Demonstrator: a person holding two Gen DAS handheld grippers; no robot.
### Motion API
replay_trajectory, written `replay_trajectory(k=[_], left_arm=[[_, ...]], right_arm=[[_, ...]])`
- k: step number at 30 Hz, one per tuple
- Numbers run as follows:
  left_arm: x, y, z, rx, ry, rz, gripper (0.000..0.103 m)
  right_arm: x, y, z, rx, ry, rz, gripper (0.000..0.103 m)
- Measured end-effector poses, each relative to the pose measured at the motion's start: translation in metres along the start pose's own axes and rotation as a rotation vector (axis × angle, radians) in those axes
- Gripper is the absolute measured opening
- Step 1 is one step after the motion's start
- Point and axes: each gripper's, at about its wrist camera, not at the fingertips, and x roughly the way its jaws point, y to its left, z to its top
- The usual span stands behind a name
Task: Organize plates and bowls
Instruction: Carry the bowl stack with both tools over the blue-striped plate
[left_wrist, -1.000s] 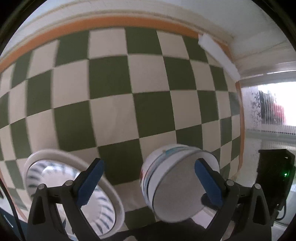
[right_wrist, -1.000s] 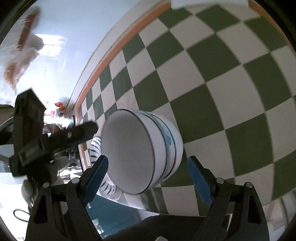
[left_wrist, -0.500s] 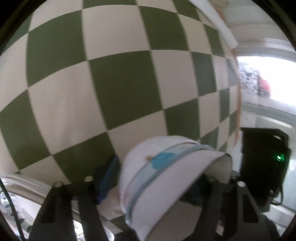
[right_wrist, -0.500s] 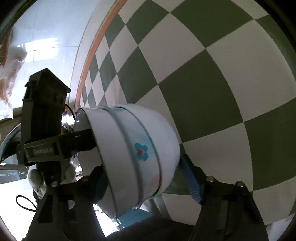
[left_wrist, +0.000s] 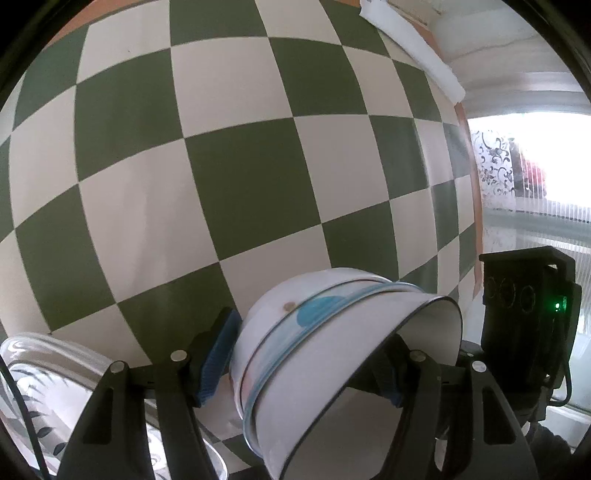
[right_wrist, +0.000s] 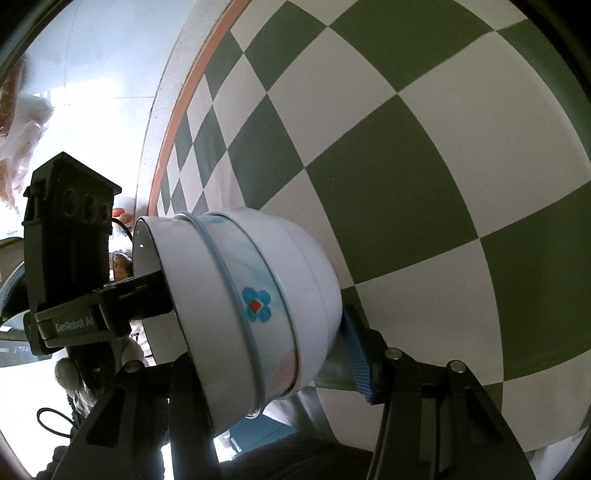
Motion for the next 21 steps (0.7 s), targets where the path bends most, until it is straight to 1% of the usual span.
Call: replay_trajectory(k=[5, 11, 16, 21], left_arm=[[-0.012, 0.001, -0.003, -0.025, -0.03, 0.004, 0.065], [-0.037, 0.009, -0.011, -0.041, -0.072, 0.004, 0.065], [-0.063, 0.026, -0.025, -0.047, -0.105, 0.01, 0.065], [-0.083, 0.049, -0.043, -0.067, -0.119, 0.013, 0.065]], right_arm=[[-0.009, 0.008, 0.003, -0.033, 0.007, -0.002, 0.053], [-0.016, 0.035, 0.009, -0.076, 0.026, -0.01, 0.052], [-0.008, 0.067, 0.004, -0.103, 0.043, -0.02, 0.052], [0.01, 0.102, -0.01, -0.145, 0.057, -0.029, 0.051]])
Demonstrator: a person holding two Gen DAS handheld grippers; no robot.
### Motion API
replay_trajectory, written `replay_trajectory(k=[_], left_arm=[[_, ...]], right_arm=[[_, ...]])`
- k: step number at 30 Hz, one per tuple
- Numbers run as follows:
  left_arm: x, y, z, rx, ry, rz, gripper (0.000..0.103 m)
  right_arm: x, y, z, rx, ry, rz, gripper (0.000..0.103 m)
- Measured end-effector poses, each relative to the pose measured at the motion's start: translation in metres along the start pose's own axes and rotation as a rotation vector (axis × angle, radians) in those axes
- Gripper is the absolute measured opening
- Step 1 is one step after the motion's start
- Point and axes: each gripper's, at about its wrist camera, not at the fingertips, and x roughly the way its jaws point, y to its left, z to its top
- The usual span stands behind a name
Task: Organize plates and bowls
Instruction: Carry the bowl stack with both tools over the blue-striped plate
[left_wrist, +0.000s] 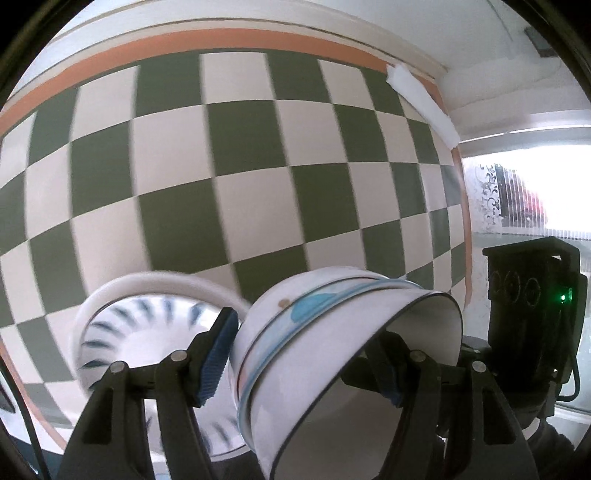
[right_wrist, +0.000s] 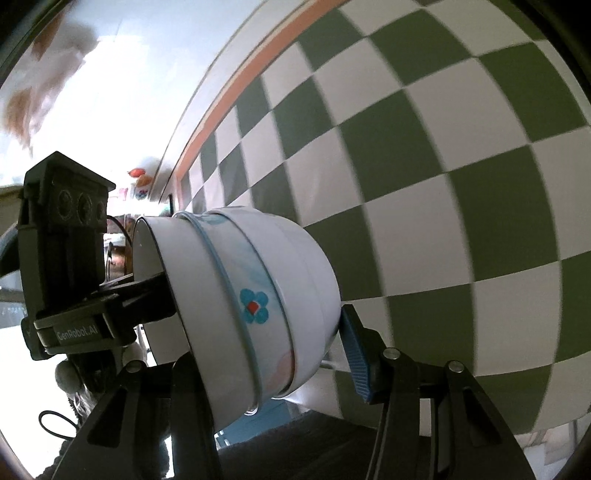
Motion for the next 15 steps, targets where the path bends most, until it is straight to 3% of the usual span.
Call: replay_trajectory(k=[15], left_arm=[[-0.029, 0.092, -0.043, -0.103, -0.038, 0.013, 0.065]], right_arm=[[0.086, 0.067, -0.022, -0.074, 0.084, -0.001, 0.051]])
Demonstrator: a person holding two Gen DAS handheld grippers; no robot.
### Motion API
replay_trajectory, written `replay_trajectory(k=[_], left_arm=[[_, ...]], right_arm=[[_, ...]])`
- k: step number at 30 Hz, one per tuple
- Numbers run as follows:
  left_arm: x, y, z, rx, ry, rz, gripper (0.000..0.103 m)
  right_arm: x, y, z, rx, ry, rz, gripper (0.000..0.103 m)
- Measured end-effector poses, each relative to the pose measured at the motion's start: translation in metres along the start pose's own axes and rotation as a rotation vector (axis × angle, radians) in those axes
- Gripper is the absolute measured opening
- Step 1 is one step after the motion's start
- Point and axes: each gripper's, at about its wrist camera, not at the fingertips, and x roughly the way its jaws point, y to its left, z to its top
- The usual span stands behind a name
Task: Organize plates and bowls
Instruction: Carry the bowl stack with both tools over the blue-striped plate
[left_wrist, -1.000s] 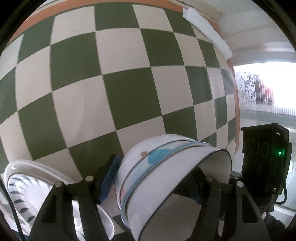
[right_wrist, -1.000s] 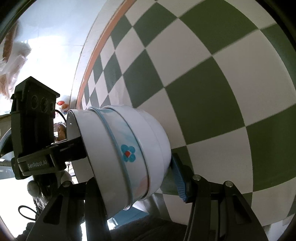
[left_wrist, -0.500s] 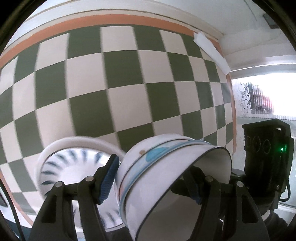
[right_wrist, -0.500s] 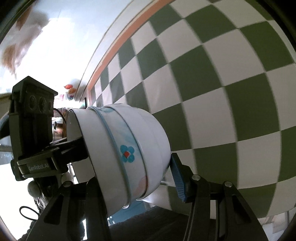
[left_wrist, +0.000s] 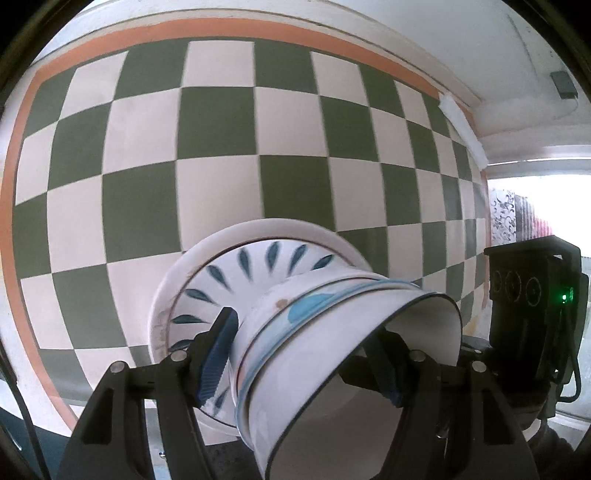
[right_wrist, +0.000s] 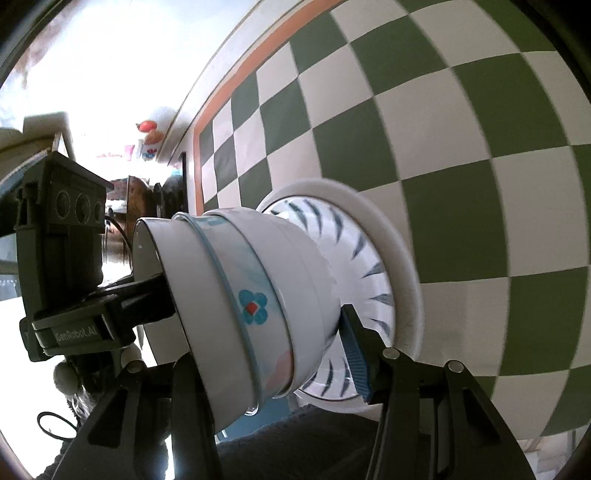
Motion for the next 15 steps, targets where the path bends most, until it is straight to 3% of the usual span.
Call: replay_trajectory(k=[15], left_arm=[[0.013, 0.029, -0.01, -0.042, 0.017, -0.017, 0.065]], right_arm=[[0.028, 0.008, 0.008, -0.01, 0.059, -0.05, 0.051]])
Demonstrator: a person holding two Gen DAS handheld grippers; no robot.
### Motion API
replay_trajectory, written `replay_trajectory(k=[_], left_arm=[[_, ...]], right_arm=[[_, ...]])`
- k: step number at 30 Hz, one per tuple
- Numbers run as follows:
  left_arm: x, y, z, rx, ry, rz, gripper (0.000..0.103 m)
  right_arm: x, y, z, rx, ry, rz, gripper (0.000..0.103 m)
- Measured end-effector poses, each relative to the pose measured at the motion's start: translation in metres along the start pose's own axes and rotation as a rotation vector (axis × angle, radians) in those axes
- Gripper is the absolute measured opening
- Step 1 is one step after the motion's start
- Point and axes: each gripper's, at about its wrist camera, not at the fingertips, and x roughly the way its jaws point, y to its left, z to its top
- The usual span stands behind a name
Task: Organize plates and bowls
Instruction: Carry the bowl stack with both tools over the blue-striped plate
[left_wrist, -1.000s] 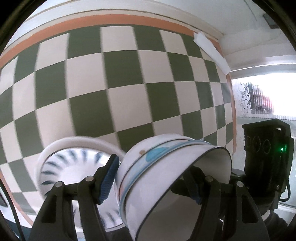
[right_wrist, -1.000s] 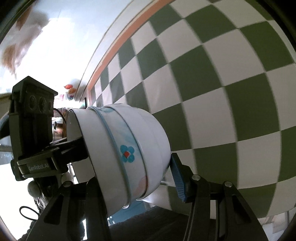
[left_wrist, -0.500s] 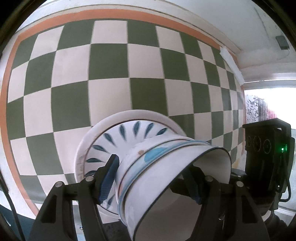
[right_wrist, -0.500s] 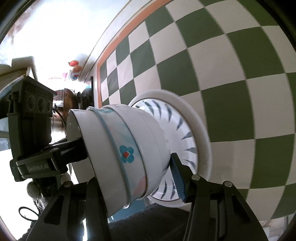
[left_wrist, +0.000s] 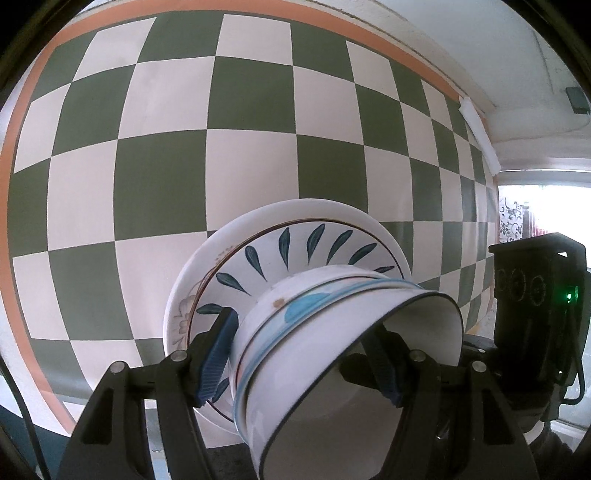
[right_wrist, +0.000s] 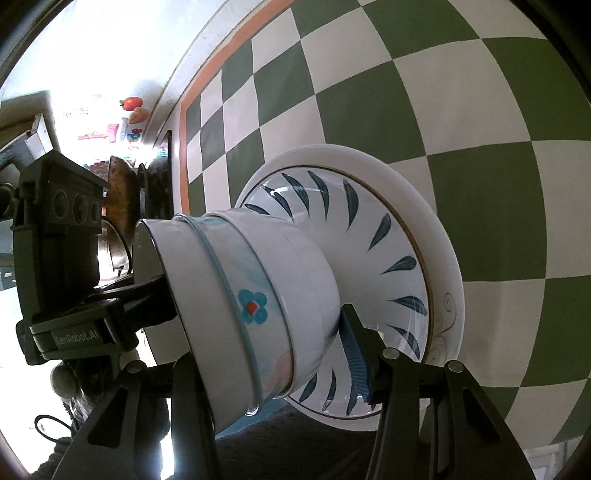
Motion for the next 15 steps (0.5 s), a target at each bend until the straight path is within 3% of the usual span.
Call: replay_trajectory(k=[15], left_arm=[[0.0077, -0.0023, -0.0004, -0.011, 0.014, 0.014, 0.065]], right_arm=[[0.0001, -0.0035, 0.004, 0.001, 0.009, -0.012, 0.051]])
